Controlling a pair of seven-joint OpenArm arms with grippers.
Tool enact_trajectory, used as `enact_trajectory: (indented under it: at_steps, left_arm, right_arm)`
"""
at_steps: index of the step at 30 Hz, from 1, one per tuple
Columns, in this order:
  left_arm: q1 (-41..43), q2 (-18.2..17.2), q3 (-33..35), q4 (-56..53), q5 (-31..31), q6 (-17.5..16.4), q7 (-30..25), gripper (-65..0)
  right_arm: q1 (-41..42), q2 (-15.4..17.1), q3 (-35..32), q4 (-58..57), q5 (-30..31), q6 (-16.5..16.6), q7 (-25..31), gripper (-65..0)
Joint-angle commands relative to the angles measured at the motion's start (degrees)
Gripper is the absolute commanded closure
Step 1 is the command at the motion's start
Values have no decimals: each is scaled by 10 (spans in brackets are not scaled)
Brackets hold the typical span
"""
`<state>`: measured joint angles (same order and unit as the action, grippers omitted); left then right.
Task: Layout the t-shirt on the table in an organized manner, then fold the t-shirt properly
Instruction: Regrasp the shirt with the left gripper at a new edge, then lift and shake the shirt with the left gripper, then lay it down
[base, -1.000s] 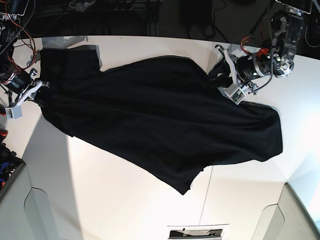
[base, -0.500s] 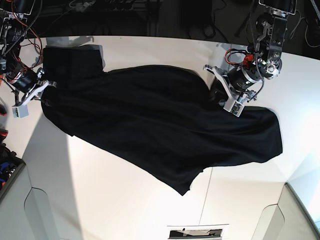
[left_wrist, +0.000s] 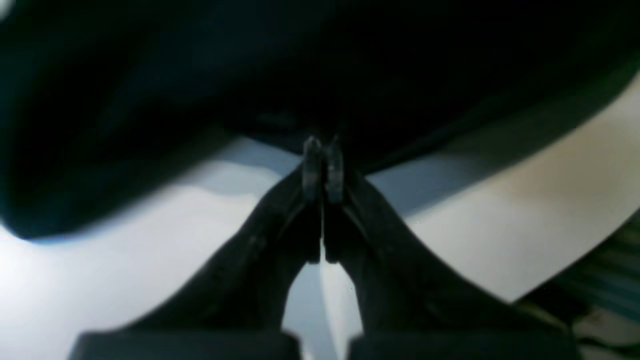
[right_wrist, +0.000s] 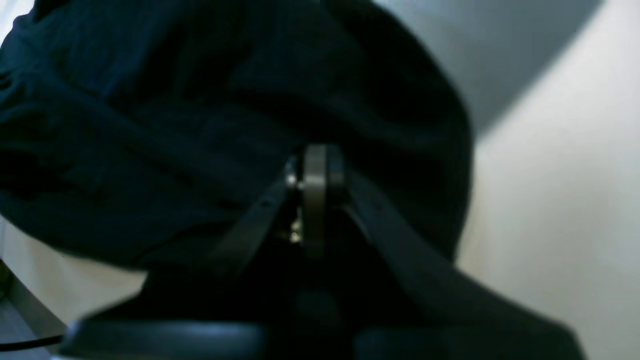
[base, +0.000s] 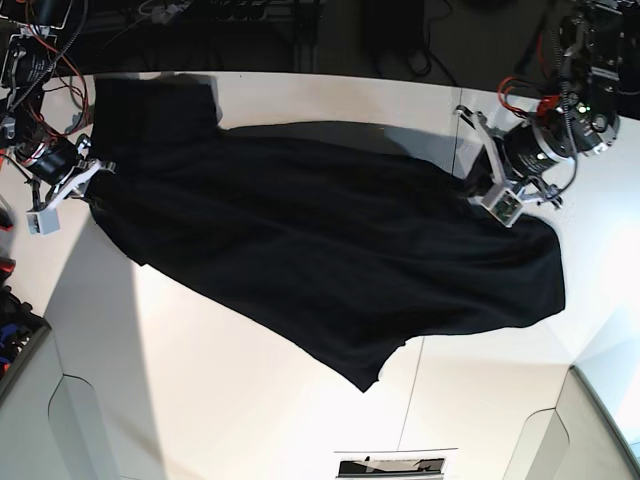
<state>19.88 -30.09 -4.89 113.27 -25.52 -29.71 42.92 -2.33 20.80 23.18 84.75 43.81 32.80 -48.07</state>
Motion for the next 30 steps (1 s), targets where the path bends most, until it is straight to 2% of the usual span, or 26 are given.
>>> enact_trajectory:
  at_steps: [1,7,14,17,21,25,30]
  left_arm:
    - [7,-11,-9,28,-6,-1,-8,0]
    - [53,-24,-77,115,-6,2,-4,0]
    - [60,-40,-212,174,-17,24,7,0]
    - [61,-44,-235,176,-41,20,25,0]
    - [89,-43,-237,176,-36,22,31,0]
    - [111,-42,-264,176,22,74,18,0]
    - [110,-42,-342,152,74,127,-6,0]
  right_arm:
    - [7,11,4,9,10,2,12,0]
    - [6,11,4,9,-3,2,12,0]
    - [6,11,4,9,-10,2,13,0]
    - [6,11,4,9,-14,2,14,0]
    - [6,10,4,9,-13,2,18,0]
    - [6,10,4,9,-13,2,19,0]
    - [7,9,4,9,-12,2,21,0]
